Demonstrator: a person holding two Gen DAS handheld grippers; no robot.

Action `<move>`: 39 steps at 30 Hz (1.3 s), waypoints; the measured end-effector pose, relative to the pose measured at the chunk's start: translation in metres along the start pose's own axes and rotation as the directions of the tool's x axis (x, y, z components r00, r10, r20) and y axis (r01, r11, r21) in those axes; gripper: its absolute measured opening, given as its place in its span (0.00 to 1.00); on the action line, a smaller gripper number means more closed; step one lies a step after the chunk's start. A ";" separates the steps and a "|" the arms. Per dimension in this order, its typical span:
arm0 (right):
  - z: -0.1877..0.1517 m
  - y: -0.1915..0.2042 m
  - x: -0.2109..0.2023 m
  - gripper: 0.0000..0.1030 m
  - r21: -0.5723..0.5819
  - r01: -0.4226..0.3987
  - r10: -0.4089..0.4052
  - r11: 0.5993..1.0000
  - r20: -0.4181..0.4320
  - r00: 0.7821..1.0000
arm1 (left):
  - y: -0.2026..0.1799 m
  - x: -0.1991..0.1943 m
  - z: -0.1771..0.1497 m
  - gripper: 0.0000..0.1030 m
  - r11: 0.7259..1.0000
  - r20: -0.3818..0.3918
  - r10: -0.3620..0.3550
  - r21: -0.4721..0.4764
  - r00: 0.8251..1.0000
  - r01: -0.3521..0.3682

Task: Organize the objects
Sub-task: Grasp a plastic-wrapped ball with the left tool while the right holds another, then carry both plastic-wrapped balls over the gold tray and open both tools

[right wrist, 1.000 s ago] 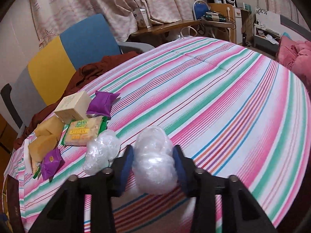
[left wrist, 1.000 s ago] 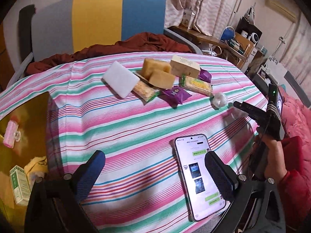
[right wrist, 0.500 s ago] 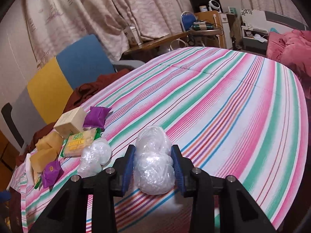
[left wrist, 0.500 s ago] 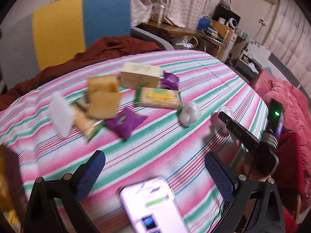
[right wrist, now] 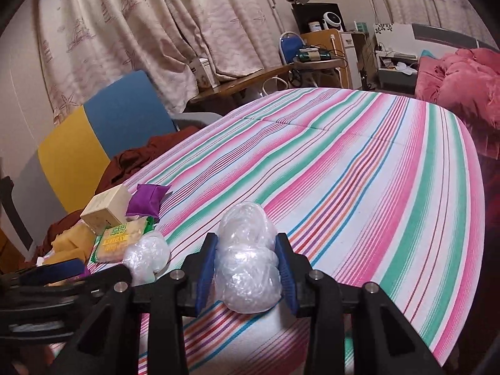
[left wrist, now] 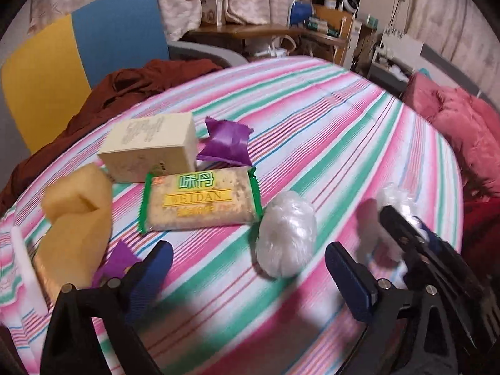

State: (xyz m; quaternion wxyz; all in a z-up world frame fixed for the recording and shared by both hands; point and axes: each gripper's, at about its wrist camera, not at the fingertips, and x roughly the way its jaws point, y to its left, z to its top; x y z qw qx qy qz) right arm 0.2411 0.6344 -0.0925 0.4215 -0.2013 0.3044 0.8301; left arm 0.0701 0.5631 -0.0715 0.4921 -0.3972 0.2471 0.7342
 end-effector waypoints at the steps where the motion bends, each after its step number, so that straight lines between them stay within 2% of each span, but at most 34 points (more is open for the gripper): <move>1: 0.000 -0.001 0.001 0.36 0.006 -0.003 0.003 1.000 -0.002 1.000 | 0.000 0.004 0.002 0.93 1.000 -0.004 -0.014 -0.008 1.000 0.014; 4: -0.001 -0.002 0.003 0.36 0.015 -0.005 0.006 1.000 -0.009 1.000 | -0.002 0.016 0.009 0.88 0.999 -0.011 -0.037 -0.031 0.999 0.037; 8: -0.002 -0.003 0.003 0.36 0.022 -0.007 0.007 1.000 -0.009 1.000 | -0.004 0.031 0.009 0.64 0.999 -0.031 -0.047 -0.015 0.998 0.046; 9: -0.002 -0.003 0.003 0.36 0.022 -0.007 0.007 1.000 -0.008 1.000 | -0.005 0.033 0.007 0.63 0.999 -0.037 -0.053 -0.007 0.998 0.053; 12: -0.002 -0.004 0.002 0.36 0.022 -0.007 0.007 1.000 -0.008 1.000 | -0.007 0.030 0.004 0.48 0.998 -0.015 -0.053 0.019 0.998 0.053; 13: -0.002 -0.004 0.002 0.36 0.021 -0.007 0.007 1.000 -0.007 1.000 | -0.006 0.029 0.004 0.39 0.998 -0.014 -0.055 0.023 0.998 0.056; 20: -0.004 -0.004 0.002 0.36 0.016 0.001 -0.001 1.000 -0.007 1.000 | 0.015 0.012 -0.017 0.39 0.997 -0.009 -0.074 -0.040 0.997 0.073; 29: -0.003 0.002 -0.002 0.36 -0.008 0.029 -0.029 1.000 0.007 1.000 | 0.041 -0.041 -0.050 0.39 0.985 0.061 -0.119 -0.120 0.991 0.125; 36: -0.003 0.015 -0.008 0.36 -0.079 0.052 -0.049 0.996 0.036 0.998 | 0.077 -0.097 -0.076 0.39 0.973 0.152 -0.080 -0.203 0.985 0.110; 39: -0.003 0.020 -0.010 0.36 -0.108 0.052 -0.047 0.993 0.042 0.998 | 0.099 -0.127 -0.097 0.39 0.966 0.180 -0.023 -0.248 0.983 0.068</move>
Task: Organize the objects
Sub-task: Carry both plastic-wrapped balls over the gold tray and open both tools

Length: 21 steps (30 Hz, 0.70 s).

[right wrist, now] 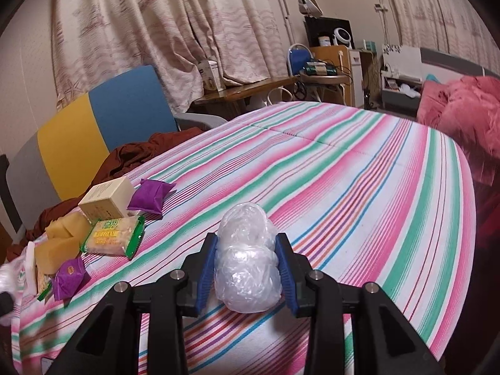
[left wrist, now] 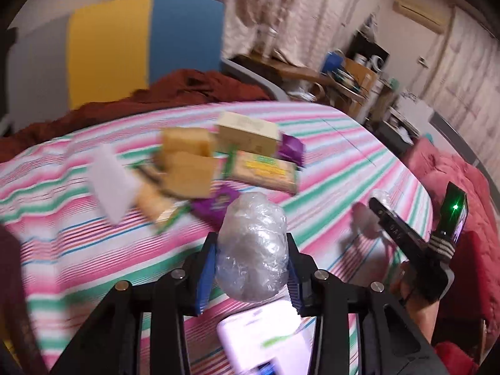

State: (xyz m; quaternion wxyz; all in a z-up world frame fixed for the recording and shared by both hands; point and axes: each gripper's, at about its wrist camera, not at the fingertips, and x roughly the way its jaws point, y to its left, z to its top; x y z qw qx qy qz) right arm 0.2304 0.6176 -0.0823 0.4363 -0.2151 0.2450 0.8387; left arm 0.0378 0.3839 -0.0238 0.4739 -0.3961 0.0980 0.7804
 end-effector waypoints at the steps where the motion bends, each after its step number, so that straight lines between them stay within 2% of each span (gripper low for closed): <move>1: 0.000 0.002 0.000 0.36 -0.011 0.000 0.000 1.000 0.001 1.000 | 0.009 -0.010 -0.003 0.39 1.000 0.015 0.012 -0.016 1.000 -0.011; 7: 0.001 0.007 0.000 0.36 -0.045 -0.002 0.002 0.999 0.003 1.000 | 0.068 -0.065 -0.026 0.39 0.986 0.081 0.111 -0.134 0.990 -0.100; 10: 0.001 0.010 -0.002 0.36 -0.058 0.002 -0.002 0.998 0.007 1.000 | 0.099 -0.086 -0.041 0.39 0.970 0.090 0.186 -0.177 0.979 -0.168; 14: 0.001 0.018 -0.005 0.36 -0.104 0.002 0.000 0.995 0.016 1.000 | 0.146 -0.106 -0.058 0.39 0.935 0.074 0.251 -0.276 0.965 -0.222; 18: 0.000 0.027 -0.009 0.36 -0.158 -0.020 0.023 0.987 0.015 1.000 | 0.191 -0.120 -0.069 0.39 0.884 0.049 0.309 -0.382 0.950 -0.268; 21: 0.003 0.033 -0.011 0.36 -0.185 -0.032 0.031 0.982 -0.008 0.999 | 0.217 -0.123 -0.076 0.39 0.856 0.020 0.340 -0.419 0.940 -0.301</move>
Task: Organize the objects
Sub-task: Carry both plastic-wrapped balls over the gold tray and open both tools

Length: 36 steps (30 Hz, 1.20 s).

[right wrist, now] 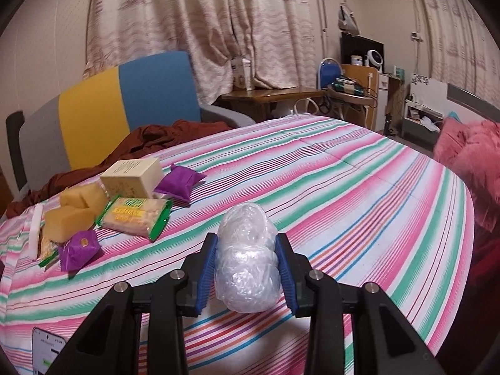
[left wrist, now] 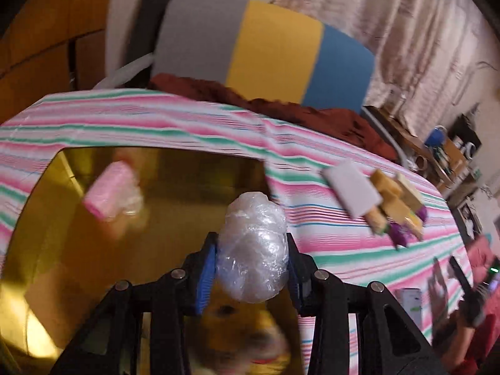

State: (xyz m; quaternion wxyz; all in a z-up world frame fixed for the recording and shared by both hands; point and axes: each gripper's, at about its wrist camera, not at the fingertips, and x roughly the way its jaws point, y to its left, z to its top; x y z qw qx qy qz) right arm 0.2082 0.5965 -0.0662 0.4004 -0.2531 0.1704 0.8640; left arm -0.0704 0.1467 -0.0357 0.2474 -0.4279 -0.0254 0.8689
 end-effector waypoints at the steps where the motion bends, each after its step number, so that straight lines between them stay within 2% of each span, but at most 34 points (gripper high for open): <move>1: 0.000 0.001 -0.003 0.36 0.004 -0.007 0.007 1.000 0.000 1.000 | 0.008 0.003 0.001 0.39 1.000 -0.009 0.010 -0.009 1.000 -0.010; 7: 0.005 0.011 -0.033 0.36 0.058 -0.117 0.117 0.991 0.002 0.993 | 0.038 0.017 0.006 0.39 0.998 -0.039 0.038 -0.054 0.998 -0.040; 10: 0.005 0.026 -0.050 0.36 0.063 -0.200 0.200 0.978 0.002 0.980 | 0.049 0.021 0.009 0.42 0.995 -0.052 0.039 -0.090 0.998 -0.043; 11: 0.004 0.032 -0.056 0.36 0.056 -0.223 0.224 0.973 0.000 0.975 | 0.051 0.023 0.011 0.47 0.994 -0.057 0.042 -0.097 0.997 -0.048; 14: 0.003 0.057 -0.074 0.36 0.020 -0.305 0.305 0.952 -0.005 0.952 | 0.057 0.024 0.013 0.68 0.989 -0.068 0.033 -0.142 0.997 -0.043; 16: 0.002 0.080 -0.091 0.36 -0.023 -0.375 0.375 0.927 -0.004 0.927 | 0.063 0.019 0.014 0.72 0.984 -0.057 0.031 -0.171 0.998 -0.040; 18: 0.000 0.105 -0.107 0.36 -0.069 -0.444 0.444 0.893 -0.013 0.896 | 0.066 0.009 0.014 0.75 0.979 -0.037 0.059 -0.192 0.998 -0.065; 20: -0.005 0.130 -0.122 0.36 -0.111 -0.510 0.510 0.853 -0.030 0.860 | 0.071 -0.009 0.012 0.86 0.973 0.006 0.099 -0.211 0.995 -0.095; 22: -0.011 0.161 -0.137 0.36 -0.161 -0.583 0.582 0.796 -0.062 0.811 | 0.075 -0.026 0.010 0.92 0.962 0.041 0.155 -0.232 0.987 -0.142; 24: -0.018 0.186 -0.148 0.36 -0.184 -0.657 0.650 0.731 -0.103 0.753 | 0.081 -0.046 0.008 0.93 0.960 0.093 0.174 -0.235 0.980 -0.149; 25: -0.024 0.203 -0.153 0.36 -0.184 -0.709 0.696 0.681 -0.142 0.704 | 0.083 -0.054 0.008 0.93 0.962 0.113 0.183 -0.223 0.977 -0.154; 27: -0.033 0.227 -0.155 0.36 -0.155 -0.781 0.750 0.605 -0.217 0.625 | 0.085 -0.072 0.008 0.95 0.960 0.147 0.231 -0.192 0.962 -0.202; 28: -0.039 0.243 -0.155 0.36 -0.131 -0.817 0.775 0.562 -0.263 0.575 | 0.087 -0.080 0.007 0.96 0.959 0.163 0.246 -0.183 0.955 -0.216; 31: -0.061 0.285 -0.162 0.36 -0.127 -0.877 0.796 0.463 -0.374 0.475 | 0.095 -0.104 0.004 1.00 0.954 0.208 0.277 -0.178 0.938 -0.242; 33: -0.076 0.313 -0.170 0.36 -0.162 -0.896 0.784 0.412 -0.439 0.440 | 0.106 -0.118 0.001 1.00 0.946 0.228 0.298 -0.201 0.927 -0.255; 36: -0.102 0.356 -0.184 0.36 -0.209 -0.924 0.750 0.321 -0.540 0.382 | 0.118 -0.127 -0.003 1.00 0.939 0.225 0.313 -0.220 0.923 -0.265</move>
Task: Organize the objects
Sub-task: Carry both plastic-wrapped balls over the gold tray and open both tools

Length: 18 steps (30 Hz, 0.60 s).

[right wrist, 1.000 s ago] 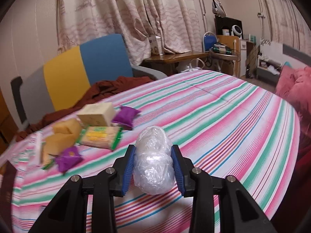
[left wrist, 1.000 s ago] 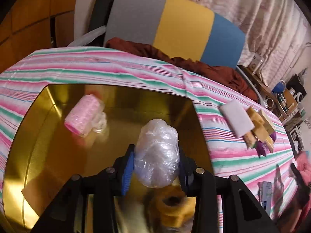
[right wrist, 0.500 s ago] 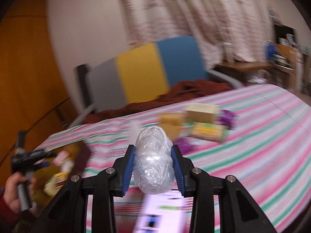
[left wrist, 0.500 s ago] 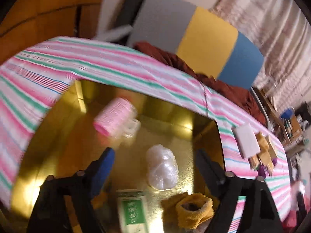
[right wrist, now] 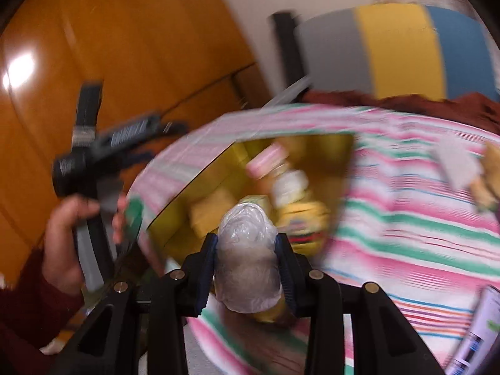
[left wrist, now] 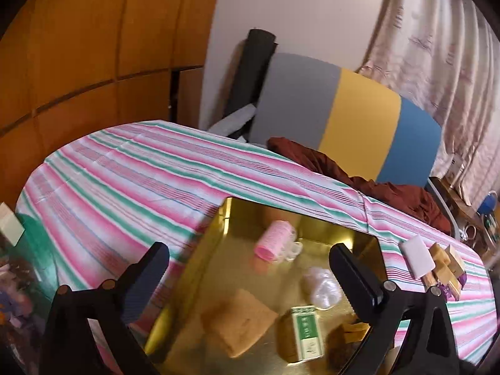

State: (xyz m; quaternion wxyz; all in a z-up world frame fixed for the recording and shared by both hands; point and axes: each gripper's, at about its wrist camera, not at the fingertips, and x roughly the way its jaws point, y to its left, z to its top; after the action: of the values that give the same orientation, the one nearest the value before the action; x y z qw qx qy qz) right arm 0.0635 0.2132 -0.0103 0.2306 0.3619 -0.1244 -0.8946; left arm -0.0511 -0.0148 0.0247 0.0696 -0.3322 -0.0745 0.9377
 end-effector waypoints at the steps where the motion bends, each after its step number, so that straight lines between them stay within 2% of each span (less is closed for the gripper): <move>1: 0.002 0.011 0.012 0.36 -0.030 -0.014 0.014 0.999 -0.030 0.999 | 0.003 -0.002 -0.001 1.00 1.000 -0.002 0.004 -0.001 1.000 -0.004; 5: 0.005 0.041 0.053 0.36 -0.111 -0.070 0.057 0.991 -0.121 0.991 | 0.017 -0.008 -0.004 1.00 1.000 -0.003 0.014 -0.021 1.000 -0.014; 9: 0.006 0.044 0.087 0.37 -0.083 -0.126 0.109 0.989 -0.185 0.977 | 0.029 -0.015 -0.004 1.00 0.999 0.009 0.027 -0.040 1.000 -0.027; 11: 0.005 0.043 0.102 0.38 -0.071 -0.124 0.107 0.990 -0.211 0.972 | 0.033 -0.016 -0.003 1.00 0.998 0.010 0.036 -0.045 0.999 -0.035; 14: 0.002 0.040 0.109 0.38 -0.032 -0.127 0.116 0.991 -0.236 0.965 | 0.038 -0.016 -0.004 1.00 0.998 0.003 0.040 -0.054 0.999 -0.040; 18: 0.003 0.036 0.097 0.42 0.016 -0.160 0.160 0.987 -0.211 0.964 | 0.041 -0.014 -0.009 1.00 0.997 -0.012 0.033 -0.069 0.999 -0.034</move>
State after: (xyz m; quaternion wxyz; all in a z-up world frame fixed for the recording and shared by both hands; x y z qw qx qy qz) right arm 0.0119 0.1335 -0.0508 0.3141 0.4436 -0.1274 -0.8297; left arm -0.0376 -0.0569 0.0190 0.0428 -0.3406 -0.1008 0.9338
